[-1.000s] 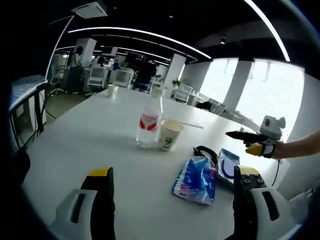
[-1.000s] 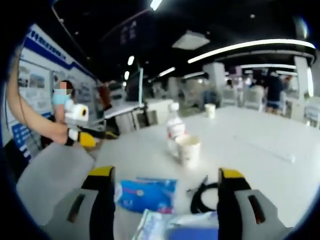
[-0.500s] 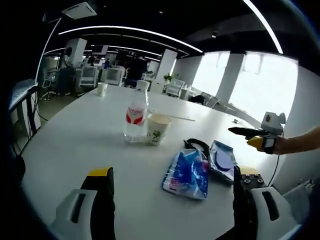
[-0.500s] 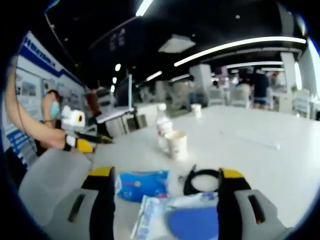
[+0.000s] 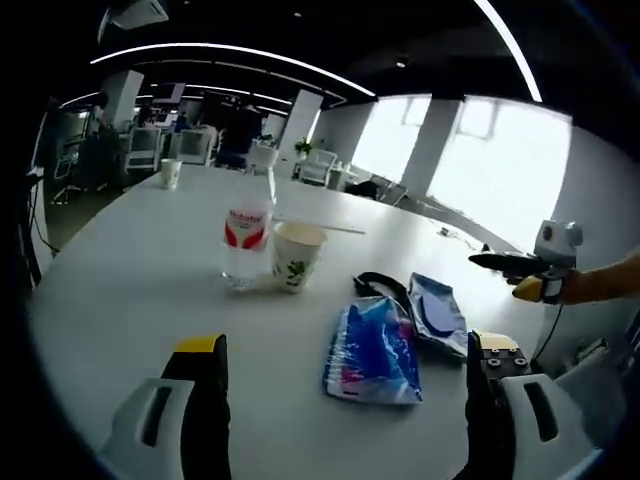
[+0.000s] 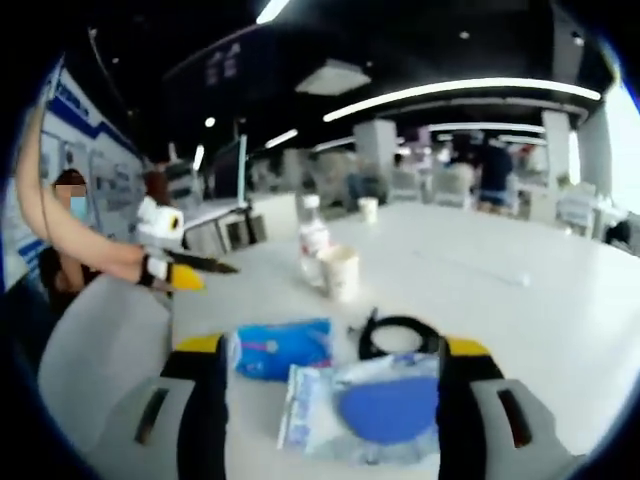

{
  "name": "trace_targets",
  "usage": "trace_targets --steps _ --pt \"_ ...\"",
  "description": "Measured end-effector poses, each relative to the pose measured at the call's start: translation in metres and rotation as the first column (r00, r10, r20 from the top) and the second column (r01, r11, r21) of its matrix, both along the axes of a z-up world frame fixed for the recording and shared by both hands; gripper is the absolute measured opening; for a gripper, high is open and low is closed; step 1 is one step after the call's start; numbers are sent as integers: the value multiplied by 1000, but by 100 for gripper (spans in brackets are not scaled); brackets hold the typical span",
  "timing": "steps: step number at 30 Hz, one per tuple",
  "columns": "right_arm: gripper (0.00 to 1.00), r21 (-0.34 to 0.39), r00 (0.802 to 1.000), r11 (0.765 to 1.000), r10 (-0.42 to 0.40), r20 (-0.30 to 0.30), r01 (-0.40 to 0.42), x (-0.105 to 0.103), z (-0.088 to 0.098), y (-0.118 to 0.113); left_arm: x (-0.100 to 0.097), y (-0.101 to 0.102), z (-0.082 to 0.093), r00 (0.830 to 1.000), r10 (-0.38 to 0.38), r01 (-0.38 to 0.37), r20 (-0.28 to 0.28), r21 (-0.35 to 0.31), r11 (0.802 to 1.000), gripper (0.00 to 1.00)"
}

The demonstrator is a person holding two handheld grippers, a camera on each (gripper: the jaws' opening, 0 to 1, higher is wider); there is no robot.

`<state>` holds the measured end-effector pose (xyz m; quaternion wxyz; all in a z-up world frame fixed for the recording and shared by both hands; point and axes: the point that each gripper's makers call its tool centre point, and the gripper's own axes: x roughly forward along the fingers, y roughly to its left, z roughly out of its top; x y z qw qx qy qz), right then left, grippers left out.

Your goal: Arrange the tabletop items into an orderly group along one side of the table until the central work area is clear of visible clutter.

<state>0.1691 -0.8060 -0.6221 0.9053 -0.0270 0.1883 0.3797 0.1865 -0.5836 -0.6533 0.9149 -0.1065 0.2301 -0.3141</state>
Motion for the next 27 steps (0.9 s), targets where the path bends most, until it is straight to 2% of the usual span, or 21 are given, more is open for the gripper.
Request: trace_targets --steps 4,8,10,13,18,23,27 --pt "84 -11 999 999 -40 -29 40 -2 -8 -15 0 -11 3 1000 -17 17 -4 -23 1000 100" --pt "84 2 996 997 -70 -45 71 3 -12 -22 0 -17 0 998 -55 55 7 17 998 100" --pt "84 -5 997 998 -60 -50 60 4 -15 -23 0 -16 -2 999 -51 51 4 18 999 100" --pt "84 -48 998 999 9 -62 -12 -2 -19 -22 1 -12 -5 1000 -30 31 -3 32 999 100" --pt "85 -25 998 999 24 -56 -25 -1 -13 -33 1 -11 -4 1000 -7 7 4 62 998 100" --pt "86 -22 999 1000 6 -40 -7 -1 -12 -55 2 -18 -6 999 -41 39 14 118 992 100" --pt "86 17 998 999 -30 -56 31 -5 -12 -67 -1 -21 2 999 -34 31 24 116 993 100"
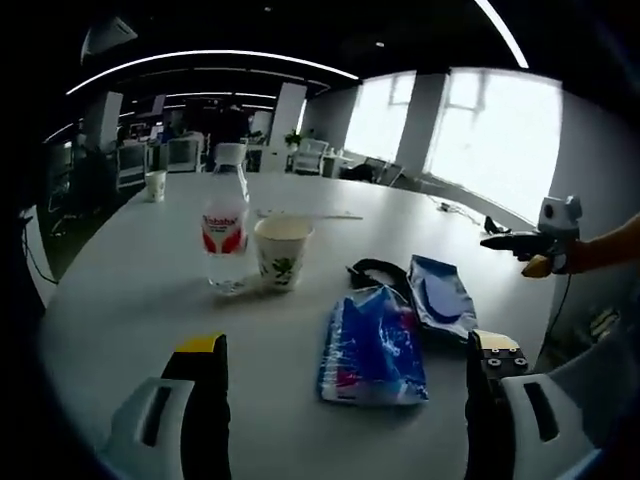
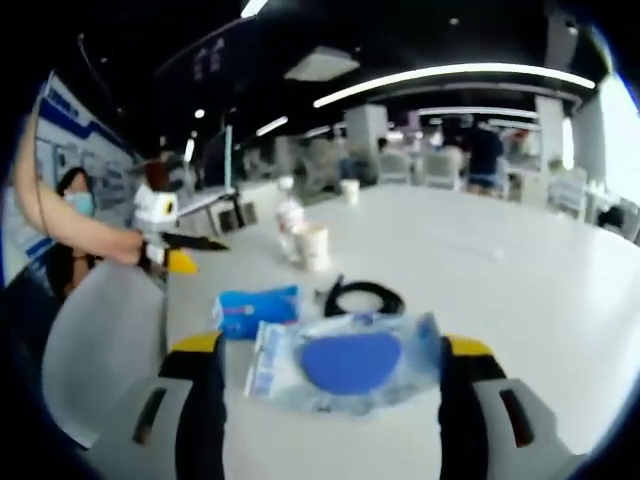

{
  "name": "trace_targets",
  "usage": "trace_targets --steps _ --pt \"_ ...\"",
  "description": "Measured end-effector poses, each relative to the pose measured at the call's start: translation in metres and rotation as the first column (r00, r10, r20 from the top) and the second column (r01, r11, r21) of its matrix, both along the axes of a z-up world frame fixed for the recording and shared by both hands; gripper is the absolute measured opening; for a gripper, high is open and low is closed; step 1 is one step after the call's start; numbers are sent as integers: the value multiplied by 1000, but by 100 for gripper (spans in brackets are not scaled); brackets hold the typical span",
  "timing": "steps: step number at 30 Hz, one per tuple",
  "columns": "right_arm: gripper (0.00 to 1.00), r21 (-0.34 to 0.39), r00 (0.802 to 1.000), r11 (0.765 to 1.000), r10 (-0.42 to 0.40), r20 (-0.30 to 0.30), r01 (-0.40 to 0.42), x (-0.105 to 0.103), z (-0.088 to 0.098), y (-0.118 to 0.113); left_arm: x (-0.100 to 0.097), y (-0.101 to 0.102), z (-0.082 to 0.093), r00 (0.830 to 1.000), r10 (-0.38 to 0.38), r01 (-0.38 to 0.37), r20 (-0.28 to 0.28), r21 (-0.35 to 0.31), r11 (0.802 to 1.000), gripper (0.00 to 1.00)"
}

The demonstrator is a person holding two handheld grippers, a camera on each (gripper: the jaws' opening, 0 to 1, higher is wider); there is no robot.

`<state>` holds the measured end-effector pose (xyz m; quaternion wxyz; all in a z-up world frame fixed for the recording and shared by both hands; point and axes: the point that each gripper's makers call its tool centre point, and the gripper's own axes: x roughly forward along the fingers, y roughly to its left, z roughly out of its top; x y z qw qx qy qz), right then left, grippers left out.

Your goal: Arrange the tabletop items into an orderly group along one side of the table until the central work area is clear of visible clutter.

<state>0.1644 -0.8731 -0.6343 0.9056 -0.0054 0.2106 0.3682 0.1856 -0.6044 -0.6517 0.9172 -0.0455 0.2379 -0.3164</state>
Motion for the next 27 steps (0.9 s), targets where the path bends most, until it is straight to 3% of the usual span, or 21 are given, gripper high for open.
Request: trace_targets --steps 5,10,27 --pt "87 1 999 1000 -27 -34 27 -6 -7 -12 2 -2 -7 1000 -8 8 -16 17 1000 99" --pt "87 0 998 999 -45 -51 45 -12 -11 -21 3 -19 3 999 -50 50 16 24 998 98" --pt "85 34 992 995 -86 -98 89 -7 -22 -20 10 -36 -3 999 -51 51 9 7 999 96"
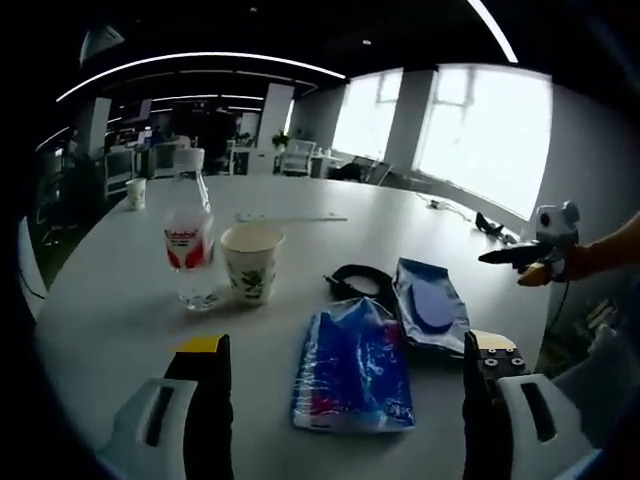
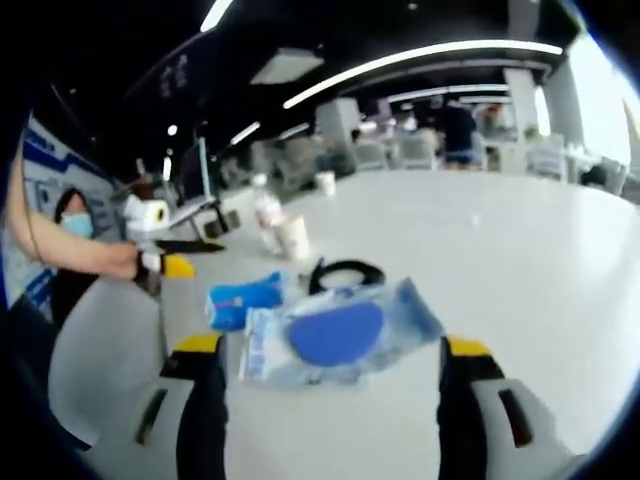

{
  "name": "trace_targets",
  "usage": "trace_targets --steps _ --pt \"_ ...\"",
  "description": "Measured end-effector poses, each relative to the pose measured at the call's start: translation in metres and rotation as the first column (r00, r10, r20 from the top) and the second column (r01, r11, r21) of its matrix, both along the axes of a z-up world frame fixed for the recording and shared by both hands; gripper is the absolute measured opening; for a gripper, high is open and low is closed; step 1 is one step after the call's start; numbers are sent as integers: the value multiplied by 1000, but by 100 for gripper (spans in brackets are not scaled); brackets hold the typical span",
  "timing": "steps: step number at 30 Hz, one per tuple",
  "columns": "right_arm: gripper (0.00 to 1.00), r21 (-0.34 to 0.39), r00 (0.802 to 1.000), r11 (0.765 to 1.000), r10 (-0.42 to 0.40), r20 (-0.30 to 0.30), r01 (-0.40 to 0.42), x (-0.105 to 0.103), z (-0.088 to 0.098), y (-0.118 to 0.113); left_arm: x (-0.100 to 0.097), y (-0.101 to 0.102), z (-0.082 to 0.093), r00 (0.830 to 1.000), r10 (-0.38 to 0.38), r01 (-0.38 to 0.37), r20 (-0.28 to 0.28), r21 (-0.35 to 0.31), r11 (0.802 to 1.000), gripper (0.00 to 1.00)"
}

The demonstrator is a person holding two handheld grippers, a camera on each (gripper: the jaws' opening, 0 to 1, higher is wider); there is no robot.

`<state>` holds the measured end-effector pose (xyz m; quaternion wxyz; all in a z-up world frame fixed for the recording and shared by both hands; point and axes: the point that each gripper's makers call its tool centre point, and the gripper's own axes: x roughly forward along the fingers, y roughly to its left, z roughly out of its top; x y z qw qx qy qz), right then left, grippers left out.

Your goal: Arrange the tabletop items into an orderly group along one side of the table until the central work area is clear of visible clutter.

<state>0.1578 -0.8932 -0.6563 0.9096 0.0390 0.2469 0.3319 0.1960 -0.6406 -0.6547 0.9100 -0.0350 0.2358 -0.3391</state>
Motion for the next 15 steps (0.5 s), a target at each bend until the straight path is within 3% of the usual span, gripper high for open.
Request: trace_targets --steps 8,11,15 --pt "84 0 1000 1000 -3 -6 3 7 -2 -5 -12 -16 -3 1000 -5 5 -12 -7 1000 96" --pt "84 -7 1000 1000 2 -3 -2 14 -2 -10 -18 -29 2 999 43 -45 -32 -65 997 95" --pt "83 -12 1000 1000 9 2 -9 24 0 -15 -28 -51 3 996 54 -62 -77 -112 992 93"
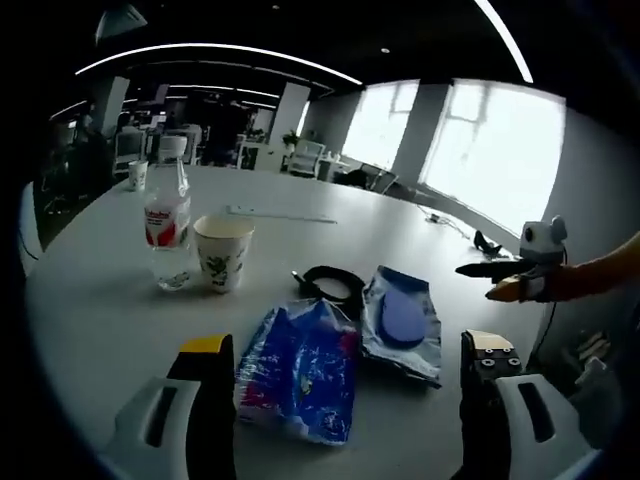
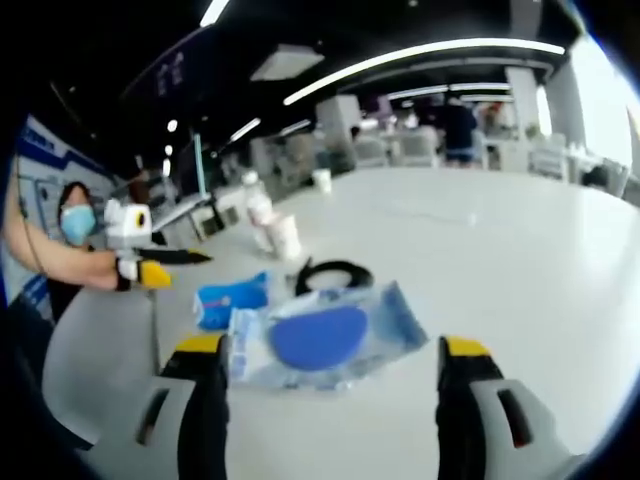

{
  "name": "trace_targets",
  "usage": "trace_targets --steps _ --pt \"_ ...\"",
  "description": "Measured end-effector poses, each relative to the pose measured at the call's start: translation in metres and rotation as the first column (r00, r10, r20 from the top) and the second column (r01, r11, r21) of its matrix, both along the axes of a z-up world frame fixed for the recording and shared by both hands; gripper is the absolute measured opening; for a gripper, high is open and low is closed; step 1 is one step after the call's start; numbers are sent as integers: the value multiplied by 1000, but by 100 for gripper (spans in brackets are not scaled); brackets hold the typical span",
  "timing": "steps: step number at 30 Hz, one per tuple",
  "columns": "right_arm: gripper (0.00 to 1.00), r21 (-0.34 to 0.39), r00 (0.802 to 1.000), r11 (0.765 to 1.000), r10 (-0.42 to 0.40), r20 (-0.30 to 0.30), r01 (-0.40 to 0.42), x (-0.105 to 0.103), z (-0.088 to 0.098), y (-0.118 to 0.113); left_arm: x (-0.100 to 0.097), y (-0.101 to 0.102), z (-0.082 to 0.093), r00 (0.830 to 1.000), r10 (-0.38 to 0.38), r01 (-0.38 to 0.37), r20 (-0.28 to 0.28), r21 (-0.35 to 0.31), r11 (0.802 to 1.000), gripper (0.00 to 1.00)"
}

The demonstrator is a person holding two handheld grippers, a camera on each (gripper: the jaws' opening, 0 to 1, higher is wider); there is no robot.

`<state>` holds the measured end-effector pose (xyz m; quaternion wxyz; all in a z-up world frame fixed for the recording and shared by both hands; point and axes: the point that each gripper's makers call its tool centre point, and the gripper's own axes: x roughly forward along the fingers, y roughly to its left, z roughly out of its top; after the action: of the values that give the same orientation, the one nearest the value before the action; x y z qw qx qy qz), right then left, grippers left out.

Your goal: Arrange the tabletop items into an orderly group along one side of the table until the central work area is clear of visible clutter.

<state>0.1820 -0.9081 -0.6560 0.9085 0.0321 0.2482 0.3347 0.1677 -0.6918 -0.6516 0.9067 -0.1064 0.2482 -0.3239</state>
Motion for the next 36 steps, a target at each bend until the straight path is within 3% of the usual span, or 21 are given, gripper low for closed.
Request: trace_targets --steps 11,13,16,26,36 --pt "81 -27 998 997 66 10 -65 24 0 -5 -18 -31 -13 995 21 -23 -95 -20 1000 84" --pt "80 -36 996 996 84 5 -84 28 -3 -5 -22 -34 -16 993 20 -23 -121 -23 999 82" --pt "77 -43 995 994 104 8 -104 34 -4 -5 -31 -47 -21 980 19 -35 -200 -79 996 83" --pt "77 -48 988 987 153 10 -152 54 -5 0 -34 -65 -27 968 43 -67 -247 -86 994 80" --pt "75 -26 988 988 151 -37 -152 75 -21 -6 -37 -81 -45 950 44 -76 -309 -92 993 77"
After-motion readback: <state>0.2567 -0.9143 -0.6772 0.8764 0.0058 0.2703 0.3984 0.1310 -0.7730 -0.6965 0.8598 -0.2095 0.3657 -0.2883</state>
